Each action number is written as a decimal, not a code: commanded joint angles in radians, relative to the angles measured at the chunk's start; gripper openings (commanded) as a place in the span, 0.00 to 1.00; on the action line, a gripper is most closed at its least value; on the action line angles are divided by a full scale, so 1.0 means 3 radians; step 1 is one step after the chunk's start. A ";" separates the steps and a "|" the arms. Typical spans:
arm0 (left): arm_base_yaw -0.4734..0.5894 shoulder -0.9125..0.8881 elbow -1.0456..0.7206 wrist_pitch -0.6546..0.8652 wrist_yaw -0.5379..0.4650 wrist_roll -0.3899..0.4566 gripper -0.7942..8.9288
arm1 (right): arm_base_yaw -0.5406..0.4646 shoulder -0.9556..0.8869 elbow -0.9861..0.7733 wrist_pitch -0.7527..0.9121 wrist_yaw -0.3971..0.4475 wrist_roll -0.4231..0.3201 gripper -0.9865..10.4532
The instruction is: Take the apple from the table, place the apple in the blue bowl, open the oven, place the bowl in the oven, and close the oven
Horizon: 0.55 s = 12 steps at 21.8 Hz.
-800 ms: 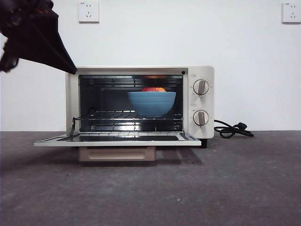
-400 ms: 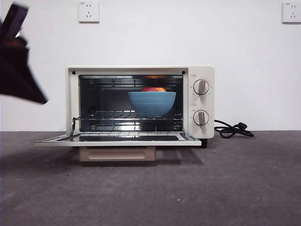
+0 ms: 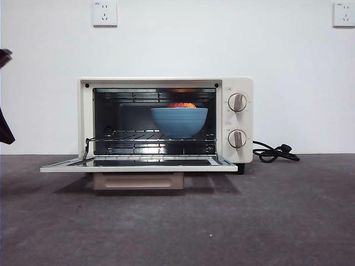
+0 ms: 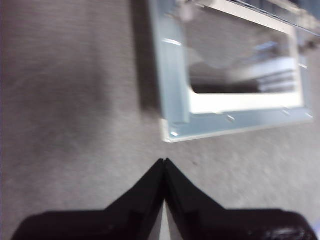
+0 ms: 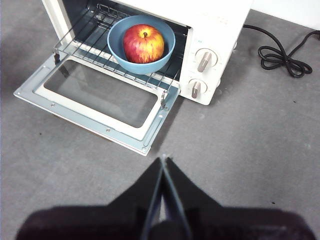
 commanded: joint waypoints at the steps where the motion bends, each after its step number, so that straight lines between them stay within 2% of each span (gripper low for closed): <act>1: -0.0053 0.0167 -0.0036 0.0122 -0.0024 -0.0253 0.07 | 0.0000 -0.0005 -0.0034 0.0099 -0.0036 0.0064 0.08; 5: -0.0118 0.0589 -0.0034 0.0340 0.0005 -0.0547 0.07 | 0.0000 -0.0006 -0.0034 0.0196 -0.0153 0.0114 0.08; 7: -0.0128 0.0702 -0.0034 0.0514 0.0247 -0.0641 0.07 | 0.0000 -0.0006 -0.0034 0.0225 -0.0158 0.0125 0.08; 9: -0.0170 0.0748 -0.0034 0.0619 0.0135 -0.0790 0.07 | 0.0000 -0.0006 -0.0034 0.0258 -0.0172 0.0153 0.08; 12: -0.0253 0.0844 -0.0034 0.0619 0.0095 -0.0813 0.07 | 0.0000 -0.0006 -0.0034 0.0275 -0.0170 0.0197 0.08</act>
